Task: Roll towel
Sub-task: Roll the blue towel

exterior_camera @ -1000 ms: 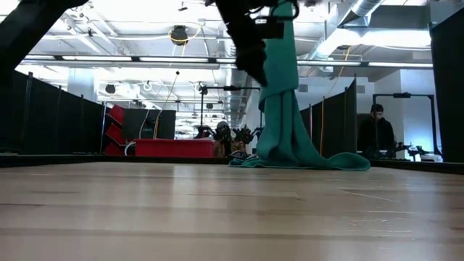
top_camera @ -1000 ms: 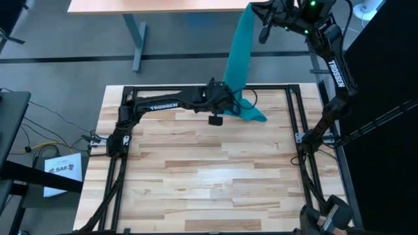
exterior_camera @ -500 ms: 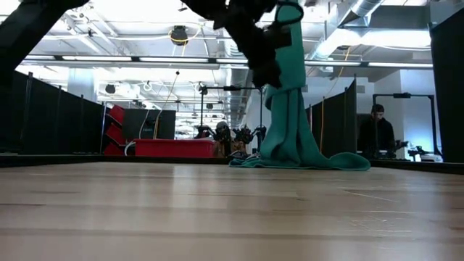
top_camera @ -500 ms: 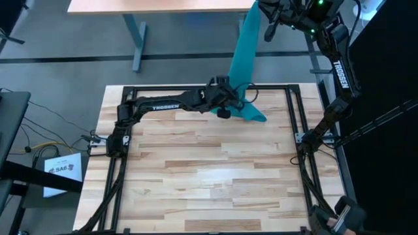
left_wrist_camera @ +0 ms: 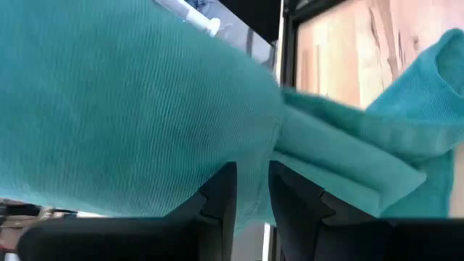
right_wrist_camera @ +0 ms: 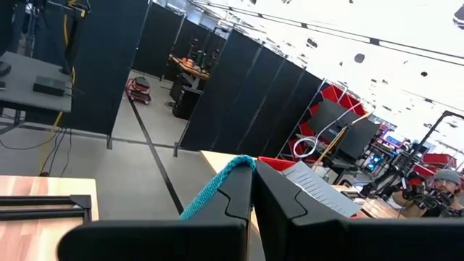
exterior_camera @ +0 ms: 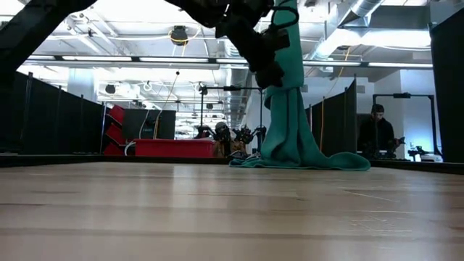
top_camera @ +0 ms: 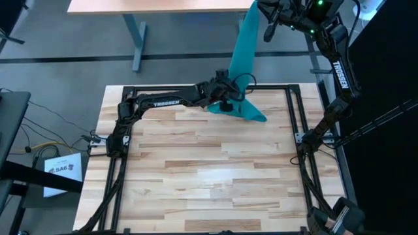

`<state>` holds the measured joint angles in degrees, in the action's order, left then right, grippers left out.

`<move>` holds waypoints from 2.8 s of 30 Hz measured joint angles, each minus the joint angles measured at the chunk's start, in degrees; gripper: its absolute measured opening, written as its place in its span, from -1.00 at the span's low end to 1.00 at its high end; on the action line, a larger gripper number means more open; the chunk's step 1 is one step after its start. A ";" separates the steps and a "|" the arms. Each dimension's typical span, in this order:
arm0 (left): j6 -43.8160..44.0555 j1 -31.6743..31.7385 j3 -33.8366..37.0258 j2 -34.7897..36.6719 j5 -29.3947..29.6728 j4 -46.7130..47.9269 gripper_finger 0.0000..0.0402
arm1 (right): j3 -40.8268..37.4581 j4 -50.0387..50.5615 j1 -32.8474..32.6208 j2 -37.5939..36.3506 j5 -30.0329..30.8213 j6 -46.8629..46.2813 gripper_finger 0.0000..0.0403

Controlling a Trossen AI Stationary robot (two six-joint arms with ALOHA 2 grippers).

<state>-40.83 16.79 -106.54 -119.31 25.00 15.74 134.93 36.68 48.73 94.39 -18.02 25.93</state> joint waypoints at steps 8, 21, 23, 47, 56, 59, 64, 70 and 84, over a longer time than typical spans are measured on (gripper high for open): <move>-2.52 -0.38 0.02 -4.74 1.23 -2.61 -0.67 | 0.00 -0.48 0.01 0.02 -0.02 -0.61 -1.00; -3.00 -0.65 -0.30 -5.18 7.45 -12.89 -0.67 | 0.00 -0.46 0.07 0.02 0.00 -0.63 -1.00; -2.55 -0.67 -0.31 -5.18 7.43 -12.28 -0.67 | 0.00 -0.46 0.07 0.02 0.00 -0.61 -1.00; 0.61 -3.19 -0.33 -2.89 9.21 -6.81 -0.67 | 0.00 -0.62 0.55 0.02 0.02 -0.59 -1.00; 0.73 -2.51 -0.33 -2.89 7.52 -7.15 -0.67 | 0.00 -1.09 0.55 0.02 0.00 -0.59 -1.00; 1.00 -2.37 -0.33 -3.50 5.89 -6.02 -0.67 | 0.00 -1.40 0.55 0.02 0.00 -0.57 -1.00; 0.15 -2.35 -0.35 -3.63 5.52 -6.88 -0.67 | 0.00 -1.69 0.55 0.02 0.00 -0.59 -1.00; 0.05 -0.95 -0.33 -3.63 6.92 -8.01 -0.67 | 0.00 -2.36 0.50 0.04 -0.03 -1.80 -1.00; 0.98 -0.03 -0.31 -3.63 6.68 -8.20 -0.74 | 0.00 -2.90 0.44 0.04 -0.13 -2.04 -1.00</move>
<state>-39.85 16.77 -106.85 -122.93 31.68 7.54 134.93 33.78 49.17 94.43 -18.15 23.89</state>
